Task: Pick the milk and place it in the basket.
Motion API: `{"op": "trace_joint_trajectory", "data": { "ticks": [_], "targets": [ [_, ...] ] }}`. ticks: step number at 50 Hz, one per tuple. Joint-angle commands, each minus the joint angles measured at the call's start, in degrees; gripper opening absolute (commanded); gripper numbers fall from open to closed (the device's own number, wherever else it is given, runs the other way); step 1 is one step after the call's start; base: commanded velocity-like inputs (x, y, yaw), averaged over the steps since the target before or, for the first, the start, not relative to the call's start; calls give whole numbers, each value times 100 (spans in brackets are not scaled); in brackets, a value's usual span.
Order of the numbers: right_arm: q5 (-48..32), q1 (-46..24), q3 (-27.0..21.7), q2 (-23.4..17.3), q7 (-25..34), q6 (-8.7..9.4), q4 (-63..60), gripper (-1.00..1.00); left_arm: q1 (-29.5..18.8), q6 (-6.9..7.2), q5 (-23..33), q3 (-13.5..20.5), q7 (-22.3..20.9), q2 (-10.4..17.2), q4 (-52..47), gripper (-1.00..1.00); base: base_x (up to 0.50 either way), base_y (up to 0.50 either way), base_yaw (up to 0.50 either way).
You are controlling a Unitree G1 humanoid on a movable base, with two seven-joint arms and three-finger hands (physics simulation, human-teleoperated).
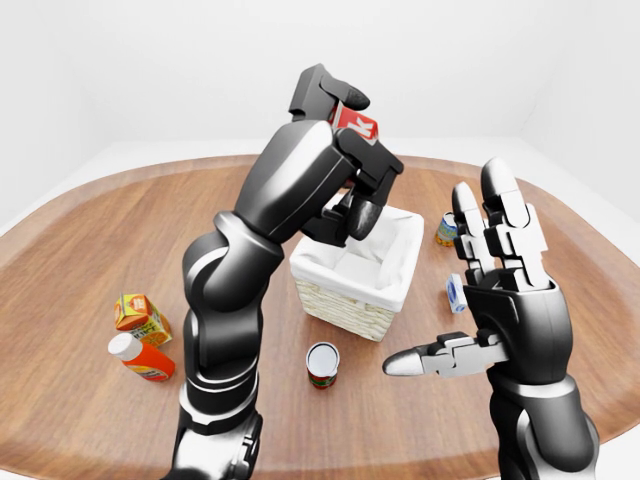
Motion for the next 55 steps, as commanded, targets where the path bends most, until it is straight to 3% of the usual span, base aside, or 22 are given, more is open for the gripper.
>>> {"op": "trace_joint_trajectory", "data": {
  "ticks": [1, 20, 41, 55],
  "targets": [
    [40, 17, -43, 2, 5, 0, 18, 100, -224, 0, -124, -28, 493, -198, 537, -100, 0, 0, 0],
    [57, 45, -55, 5, 8, 0, 59, 100, -655, 0, -208, -189, 889, -475, 1683, -100, 0, 0, 0],
    [64, 11, -87, 10, 31, 0, -3, 100, -340, 0, -47, -287, 1303, -651, 2934, -100, 0, 0, 0],
    [48, 49, -48, 8, 32, 0, 6, 100, -437, -19, -75, -319, 1598, -741, 3558, -100, 0, 0, 0]
  ]
}}
